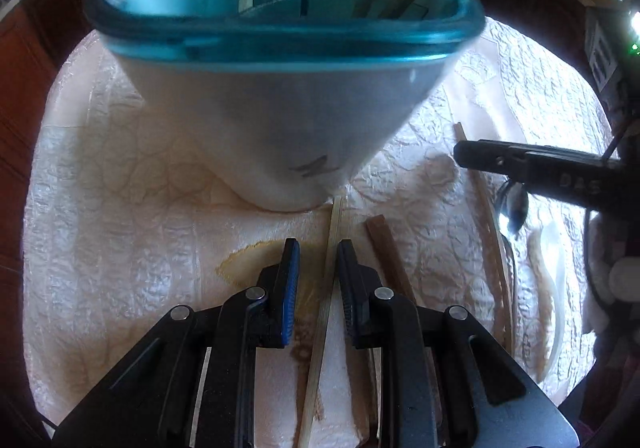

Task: Organize utensils
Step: 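Close the right gripper on a bamboo chopstick while the left gripper lifts its chopstick, then carry both held chopsticks up above the teal cup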

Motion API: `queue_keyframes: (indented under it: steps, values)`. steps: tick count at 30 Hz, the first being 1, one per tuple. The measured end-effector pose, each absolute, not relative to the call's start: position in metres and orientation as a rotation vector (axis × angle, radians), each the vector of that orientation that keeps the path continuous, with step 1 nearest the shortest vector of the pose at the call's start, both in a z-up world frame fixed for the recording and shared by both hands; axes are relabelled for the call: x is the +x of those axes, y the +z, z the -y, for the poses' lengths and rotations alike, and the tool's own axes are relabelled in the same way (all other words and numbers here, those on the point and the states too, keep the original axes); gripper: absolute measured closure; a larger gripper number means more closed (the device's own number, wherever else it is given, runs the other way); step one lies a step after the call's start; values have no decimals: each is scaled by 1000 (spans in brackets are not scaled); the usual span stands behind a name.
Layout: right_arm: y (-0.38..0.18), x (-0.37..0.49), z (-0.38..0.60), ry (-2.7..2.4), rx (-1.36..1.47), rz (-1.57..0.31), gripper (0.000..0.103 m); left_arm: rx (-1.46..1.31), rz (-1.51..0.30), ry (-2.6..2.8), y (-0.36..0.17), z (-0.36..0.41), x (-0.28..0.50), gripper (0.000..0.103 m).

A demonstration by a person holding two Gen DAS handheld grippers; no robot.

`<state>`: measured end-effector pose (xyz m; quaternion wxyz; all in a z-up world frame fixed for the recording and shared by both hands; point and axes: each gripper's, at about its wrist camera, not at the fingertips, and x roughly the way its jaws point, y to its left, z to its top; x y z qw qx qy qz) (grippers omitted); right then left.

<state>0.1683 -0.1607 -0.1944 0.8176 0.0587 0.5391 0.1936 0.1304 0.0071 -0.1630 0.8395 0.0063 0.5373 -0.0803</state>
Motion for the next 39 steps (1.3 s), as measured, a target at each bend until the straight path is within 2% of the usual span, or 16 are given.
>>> queue_keyframes:
  steps: [1,3,5,6,22,25,26,27,28,29,31,32,34,35,37,39]
  values:
    - [-194,168,161,413,122,-1135,80,15,-1130,-170,-164,-5,131,84]
    - [-194,168,161,414,106,-1128,94,17,-1121,-177,-165,-3,132,85]
    - [-194,164,164,437,127,-1131,95,5,-1113,-208,-165,-2,131,96]
    - [-192,160,165,445,139,-1128,95,-12,-1112,-225,-165,-4,130,98]
    - [-97,87,187,613,210,-933,97,-178,-952,-324,-84,-58,81,99]
    - [-99,88,178,597,174,-952,97,-174,-943,-319,-80,-60,74,99]
    - [-103,92,175,585,171,-975,96,-176,-944,-317,-81,-61,72,99]
    - [-111,96,171,566,158,-1005,87,-180,-944,-314,-81,-60,69,99]
    - [-124,104,163,538,128,-1034,67,-187,-945,-313,-78,-60,68,99]
    - [-132,107,159,520,105,-1054,63,-192,-942,-314,-75,-60,65,99]
    - [-150,118,151,508,80,-1096,63,-196,-935,-319,-73,-58,59,99]
    - [-158,123,147,499,73,-1115,64,-196,-933,-317,-73,-59,56,99]
    - [-171,133,140,477,54,-1135,76,-199,-927,-315,-71,-61,51,99]
    - [-178,139,136,473,45,-1146,80,-201,-926,-315,-72,-61,49,99]
    - [-191,148,131,450,20,-1172,94,-203,-924,-312,-72,-60,49,99]
    - [-189,147,134,452,30,-1156,96,-207,-919,-309,-72,-61,48,99]
